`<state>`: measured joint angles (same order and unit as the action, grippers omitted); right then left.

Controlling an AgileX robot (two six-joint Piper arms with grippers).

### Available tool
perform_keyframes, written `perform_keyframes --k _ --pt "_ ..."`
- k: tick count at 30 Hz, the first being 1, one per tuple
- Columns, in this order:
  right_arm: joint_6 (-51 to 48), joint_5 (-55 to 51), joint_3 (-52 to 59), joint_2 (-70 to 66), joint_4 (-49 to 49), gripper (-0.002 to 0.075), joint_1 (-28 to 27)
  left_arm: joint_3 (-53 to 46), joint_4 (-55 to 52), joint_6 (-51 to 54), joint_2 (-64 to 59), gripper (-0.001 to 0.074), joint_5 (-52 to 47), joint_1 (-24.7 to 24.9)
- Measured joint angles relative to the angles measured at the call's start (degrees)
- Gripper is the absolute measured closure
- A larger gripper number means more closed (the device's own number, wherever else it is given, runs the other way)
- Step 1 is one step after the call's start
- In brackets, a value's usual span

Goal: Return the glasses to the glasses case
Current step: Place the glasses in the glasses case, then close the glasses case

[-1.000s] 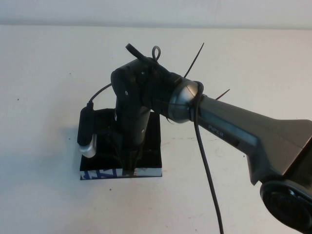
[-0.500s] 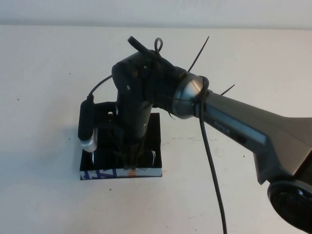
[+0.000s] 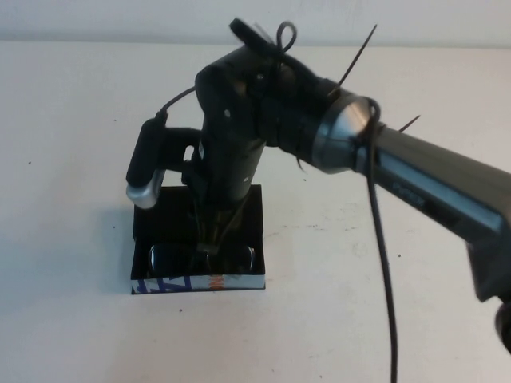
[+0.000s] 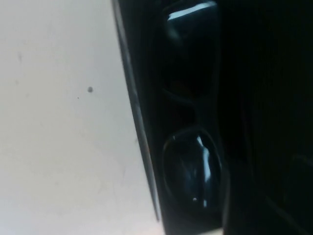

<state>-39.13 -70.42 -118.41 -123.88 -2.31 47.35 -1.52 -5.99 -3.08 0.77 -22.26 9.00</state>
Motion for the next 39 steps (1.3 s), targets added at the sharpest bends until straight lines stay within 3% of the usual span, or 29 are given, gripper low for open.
perform_keyframes --k 2,6,9,13,19,25,34,39 --pt "5.2 0.0 1.9 3.2 0.0 0.0559 -0.4 0.0 0.0 0.0 0.0 0.0738 0.0 0.0" --pt "11.7 -0.4 4.8 8.2 -1.9 0.0686 -2.0 0.0 0.0 0.0 0.0 0.0738 0.0 0.0" --pt "14.2 -0.5 5.0 8.7 -1.9 0.0722 -3.9 0.0 0.0 0.0 0.0 0.0738 0.0 0.0" --pt "17.2 -0.5 5.0 8.8 0.0 0.0734 -7.6 0.0 0.0 0.0 0.0 0.0738 0.0 0.0" --pt "17.6 1.4 5.0 9.4 10.6 0.0737 -12.1 0.0 0.0 0.0 0.0 0.0738 0.0 0.0" --pt "14.6 1.9 5.0 9.5 18.9 0.0737 -12.4 0.0 0.0 0.0 0.0 0.0738 0.0 0.0" --pt "14.2 2.5 5.0 9.5 19.8 0.0737 -12.4 0.0 0.0 -0.2 0.0 0.0738 5.2 0.0" --pt "14.2 2.6 5.0 9.5 20.4 0.0737 -12.4 0.0 3.9 -5.5 0.0 0.0738 10.2 0.0"
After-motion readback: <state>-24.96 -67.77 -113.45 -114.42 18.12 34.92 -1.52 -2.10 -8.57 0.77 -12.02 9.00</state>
